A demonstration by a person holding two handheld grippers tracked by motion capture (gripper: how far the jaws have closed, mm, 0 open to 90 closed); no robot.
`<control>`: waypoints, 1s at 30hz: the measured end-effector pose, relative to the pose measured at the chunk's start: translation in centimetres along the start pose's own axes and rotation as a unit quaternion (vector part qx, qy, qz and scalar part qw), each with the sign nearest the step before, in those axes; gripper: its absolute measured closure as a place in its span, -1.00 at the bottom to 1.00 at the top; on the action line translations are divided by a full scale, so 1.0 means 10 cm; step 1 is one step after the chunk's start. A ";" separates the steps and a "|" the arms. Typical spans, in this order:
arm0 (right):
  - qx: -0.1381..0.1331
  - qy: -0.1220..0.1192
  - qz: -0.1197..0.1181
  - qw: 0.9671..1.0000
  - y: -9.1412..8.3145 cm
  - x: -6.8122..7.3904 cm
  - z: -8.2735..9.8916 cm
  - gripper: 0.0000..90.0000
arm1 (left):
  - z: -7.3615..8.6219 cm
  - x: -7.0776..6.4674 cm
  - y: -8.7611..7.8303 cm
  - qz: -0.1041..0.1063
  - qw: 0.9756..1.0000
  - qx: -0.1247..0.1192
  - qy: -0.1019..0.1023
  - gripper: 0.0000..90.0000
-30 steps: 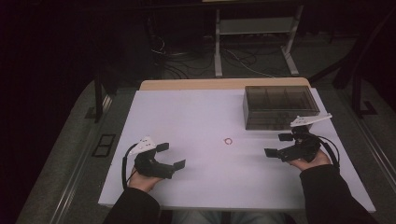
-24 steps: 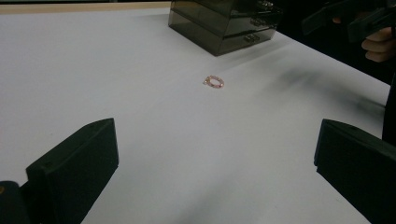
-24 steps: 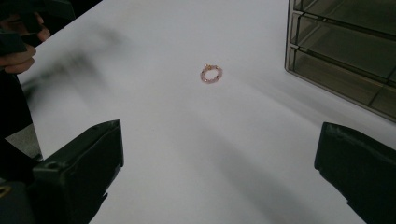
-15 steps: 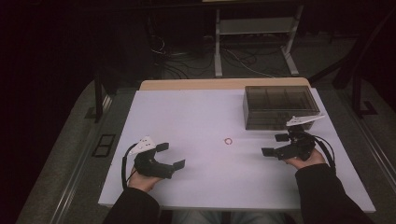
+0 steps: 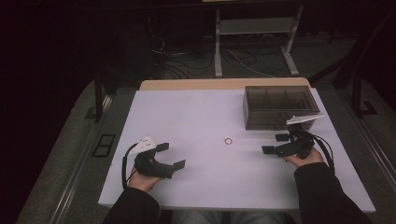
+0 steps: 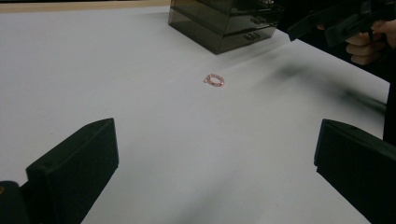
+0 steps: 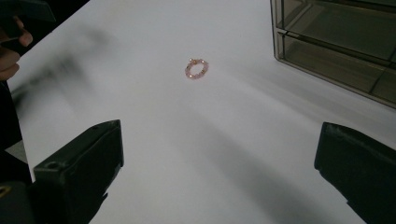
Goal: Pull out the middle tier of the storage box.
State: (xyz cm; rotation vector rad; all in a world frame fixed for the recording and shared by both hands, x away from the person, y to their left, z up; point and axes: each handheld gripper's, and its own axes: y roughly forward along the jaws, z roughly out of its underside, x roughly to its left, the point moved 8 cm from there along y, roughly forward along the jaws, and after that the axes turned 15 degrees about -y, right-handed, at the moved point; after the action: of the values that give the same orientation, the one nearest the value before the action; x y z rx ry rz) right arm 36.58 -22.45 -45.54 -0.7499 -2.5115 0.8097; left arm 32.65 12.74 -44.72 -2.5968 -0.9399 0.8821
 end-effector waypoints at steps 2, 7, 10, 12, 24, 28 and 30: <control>-0.003 0.004 -0.002 1.000 0.01 -0.01 0.00 -0.99 | 0.00 0.00 0.00 0.000 1.000 0.000 0.000 -1.00; -0.013 0.018 -0.011 1.000 0.03 -0.05 -0.01 -0.99 | 0.00 0.00 0.00 0.000 1.000 0.000 0.000 -1.00; -0.020 0.028 -0.015 0.999 0.04 -0.06 0.00 -0.99 | -0.01 0.00 0.00 0.000 1.000 -0.002 0.001 -1.00; -0.024 0.033 -0.017 0.999 0.05 -0.08 0.00 -0.99 | -0.01 0.00 0.00 0.000 1.000 -0.003 -0.001 -1.00; -0.055 0.081 -0.029 0.995 0.09 -0.17 -0.03 -0.99 | -0.01 0.01 0.01 -0.002 1.000 -0.003 0.000 -1.00; -0.063 0.097 -0.030 0.993 0.10 -0.20 -0.02 -0.99 | 0.00 0.00 0.01 -0.001 1.000 -0.002 0.000 -1.00; -0.070 0.109 -0.032 0.991 0.10 -0.22 -0.03 -0.99 | 0.00 0.01 0.01 -0.001 1.000 -0.001 0.001 -1.00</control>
State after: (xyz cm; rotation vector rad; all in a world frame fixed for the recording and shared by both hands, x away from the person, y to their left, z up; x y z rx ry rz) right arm 38.76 -22.97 -46.40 -0.7552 -2.3987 0.5037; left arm 32.75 12.72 -44.74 -2.5974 -0.9451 0.8786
